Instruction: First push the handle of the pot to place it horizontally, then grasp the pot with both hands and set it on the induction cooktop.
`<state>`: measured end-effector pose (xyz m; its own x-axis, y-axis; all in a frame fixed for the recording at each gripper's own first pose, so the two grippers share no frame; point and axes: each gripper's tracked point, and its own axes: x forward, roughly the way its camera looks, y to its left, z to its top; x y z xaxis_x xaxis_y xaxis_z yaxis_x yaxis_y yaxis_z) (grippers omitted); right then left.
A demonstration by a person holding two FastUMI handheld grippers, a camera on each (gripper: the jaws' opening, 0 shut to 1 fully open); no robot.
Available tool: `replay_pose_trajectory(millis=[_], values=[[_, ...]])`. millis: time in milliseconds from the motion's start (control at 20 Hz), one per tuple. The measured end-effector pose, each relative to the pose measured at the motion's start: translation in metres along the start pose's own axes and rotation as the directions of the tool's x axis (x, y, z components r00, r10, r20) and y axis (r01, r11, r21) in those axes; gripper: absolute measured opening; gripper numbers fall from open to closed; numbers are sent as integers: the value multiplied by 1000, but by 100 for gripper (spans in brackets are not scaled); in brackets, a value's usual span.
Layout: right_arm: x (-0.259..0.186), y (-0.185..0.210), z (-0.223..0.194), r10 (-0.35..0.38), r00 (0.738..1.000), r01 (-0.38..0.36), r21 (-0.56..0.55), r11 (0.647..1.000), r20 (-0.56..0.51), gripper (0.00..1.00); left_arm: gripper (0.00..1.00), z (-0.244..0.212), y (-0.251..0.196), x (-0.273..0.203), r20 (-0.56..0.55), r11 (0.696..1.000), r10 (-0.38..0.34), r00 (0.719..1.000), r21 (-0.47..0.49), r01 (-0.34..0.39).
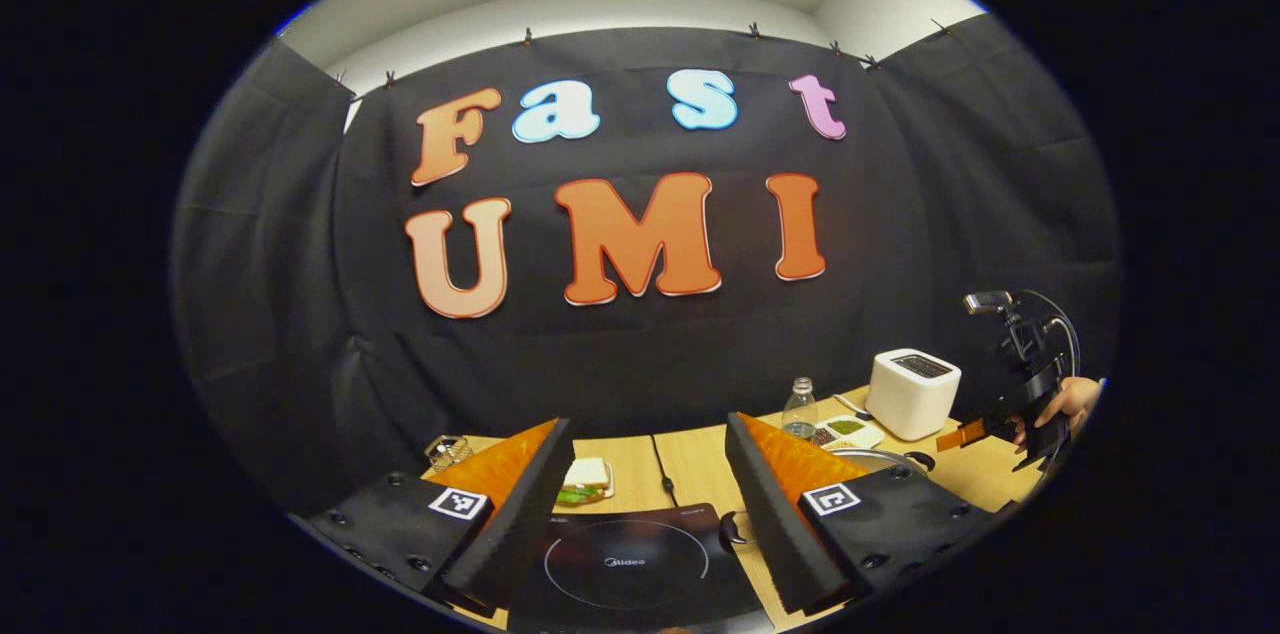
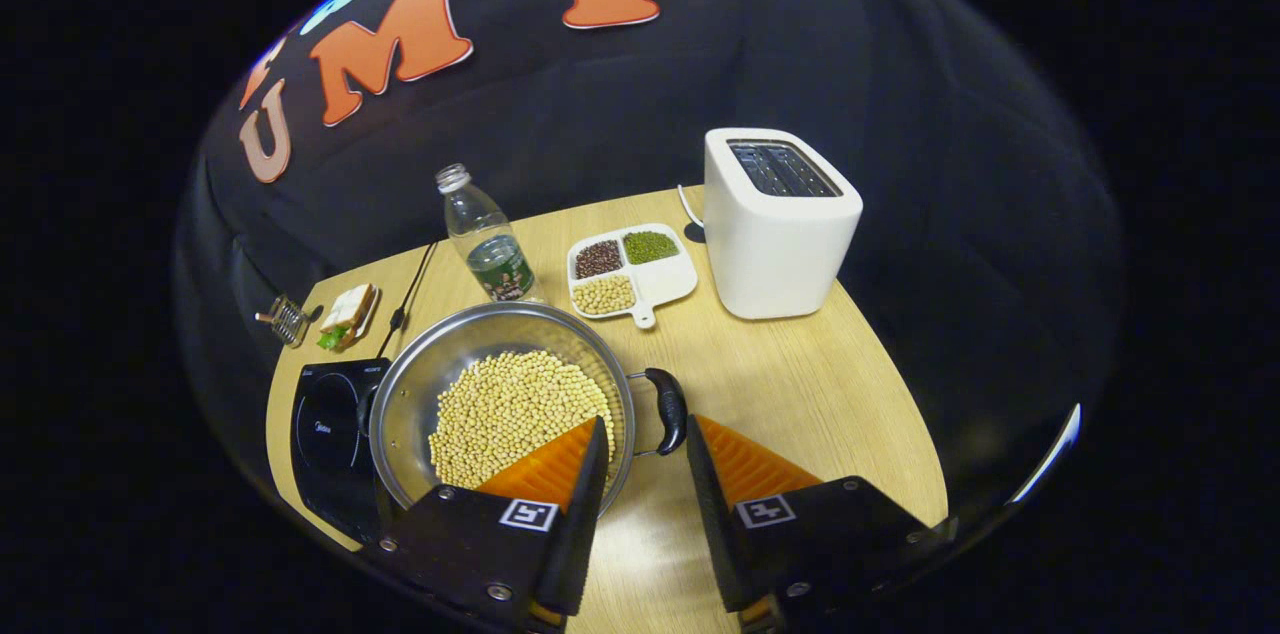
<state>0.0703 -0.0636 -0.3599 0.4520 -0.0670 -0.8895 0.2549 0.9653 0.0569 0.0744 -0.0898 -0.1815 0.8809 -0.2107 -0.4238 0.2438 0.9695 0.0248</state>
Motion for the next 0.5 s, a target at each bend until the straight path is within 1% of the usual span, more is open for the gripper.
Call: replay_pose_trajectory(millis=[50, 100, 150, 200, 250, 300, 400, 500], values=[[-2, 7, 0, 15, 1000, -15, -6, 1000, 1, 54, 99, -9, -7, 6, -30, 1000, -20, 999, -1, 20], [-3, 10, 0, 24, 1000, -24, -13, 1000, 0, 61, 99, -18, -16, 14, -65, 999, -41, 997, -4, 40], [-2, 13, 0, 26, 1000, -26, -24, 999, -2, 65, 100, -28, -23, 20, -101, 998, -58, 993, -7, 58], [-2, 15, -1, 25, 1000, -25, -32, 999, -2, 72, 99, -38, -30, 26, -135, 997, -77, 988, -11, 76], [0, 15, -1, 23, 1000, -24, -37, 999, -5, 75, 99, -49, -38, 34, -175, 996, -94, 980, -15, 93], [2, 16, -2, 23, 1000, -24, -38, 999, -8, 80, 99, -61, -46, 39, -219, 993, -117, 969, -20, 115], [5, 14, -3, 14, 1000, -15, -40, 999, -13, 83, 99, -90, -67, 50, -308, 984, -180, 934, -43, 175], [8, 12, -4, 4, 1000, -5, -45, 999, -21, 84, 99, -117, -81, 60, -394, 979, -205, 896, -68, 194]])
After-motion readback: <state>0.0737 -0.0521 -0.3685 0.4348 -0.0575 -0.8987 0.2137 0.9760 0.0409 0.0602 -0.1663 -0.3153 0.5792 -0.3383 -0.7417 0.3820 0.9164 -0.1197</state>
